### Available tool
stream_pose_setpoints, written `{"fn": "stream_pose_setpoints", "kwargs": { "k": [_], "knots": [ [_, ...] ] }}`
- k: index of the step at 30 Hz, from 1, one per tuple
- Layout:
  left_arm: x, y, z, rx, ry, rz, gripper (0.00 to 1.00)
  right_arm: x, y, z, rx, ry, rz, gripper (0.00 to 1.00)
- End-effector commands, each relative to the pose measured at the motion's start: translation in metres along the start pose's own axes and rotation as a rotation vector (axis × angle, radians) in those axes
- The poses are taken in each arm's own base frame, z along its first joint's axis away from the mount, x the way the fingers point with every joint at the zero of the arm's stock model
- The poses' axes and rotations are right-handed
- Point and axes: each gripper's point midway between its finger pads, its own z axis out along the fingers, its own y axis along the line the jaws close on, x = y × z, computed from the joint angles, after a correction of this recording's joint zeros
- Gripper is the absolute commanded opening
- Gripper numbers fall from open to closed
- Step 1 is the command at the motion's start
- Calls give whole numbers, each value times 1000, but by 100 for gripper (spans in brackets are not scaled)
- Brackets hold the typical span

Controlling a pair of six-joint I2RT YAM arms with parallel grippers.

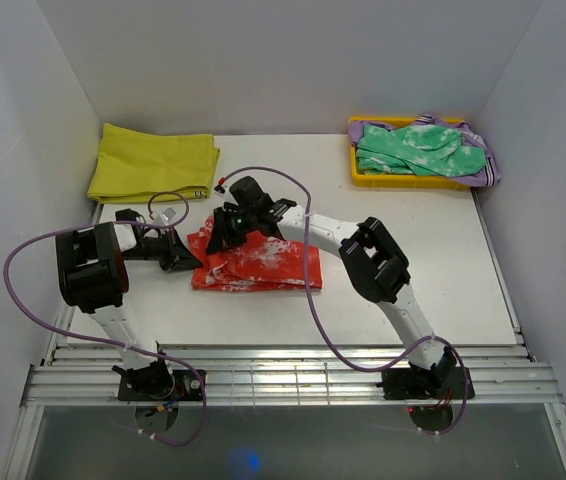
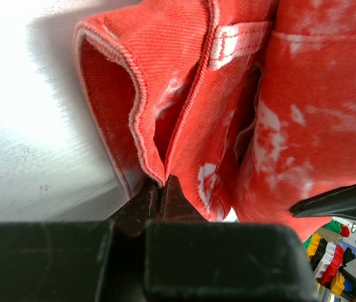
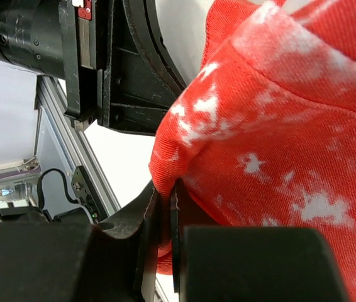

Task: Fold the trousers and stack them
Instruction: Fold the trousers

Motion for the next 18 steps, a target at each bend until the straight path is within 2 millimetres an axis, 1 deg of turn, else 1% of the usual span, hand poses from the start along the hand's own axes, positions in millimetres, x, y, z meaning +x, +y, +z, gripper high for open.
{"fn": "stream_pose_setpoints", "kwargs": {
  "k": [1,3,5,6,7,8,9,10,11,12,13,14,15,16,17,18],
  "knots": [
    [12,19,11,-62,30,15,0,-17,36,8,-97,-63,-23,8],
    [13,19,11,-62,29,11,0,-14,38,11,-117,-54,-24,8],
    [12,18,10,-71,25,13,3,-11,44,12,-136,-43,-24,10],
    [11,18,9,-75,23,11,7,-10,49,11,-152,-41,-31,25],
    [10,17,7,-78,19,13,15,-9,54,9,-163,-37,-36,34],
    [7,15,4,-86,12,26,19,-11,59,4,-171,-40,-43,43],
    [8,15,1,-93,15,25,23,-17,66,1,-194,-61,-63,64],
    [2,15,-4,-105,3,37,26,-20,72,-3,-207,-68,-78,74],
    [-1,13,-9,-113,-6,50,35,-21,77,-8,-216,-71,-94,82],
    [-1,14,-16,-129,-3,37,39,-26,89,-19,-239,-86,-146,89],
    [-3,15,-20,-142,-7,46,43,-27,93,-24,-241,-89,-163,91],
    [-11,15,-28,-158,-24,57,49,-32,105,-36,-254,-106,-190,94],
    [-8,19,-37,-180,-16,26,51,-34,108,-44,-265,-112,-218,96],
    [-11,20,-44,-191,-24,40,52,-37,110,-50,-274,-118,-238,98],
    [-18,20,-52,-206,-36,48,54,-40,118,-62,-286,-122,-260,100],
    [-17,21,-63,-224,-43,32,65,-43,115,-74,-299,-113,-290,97]
  ]
}}
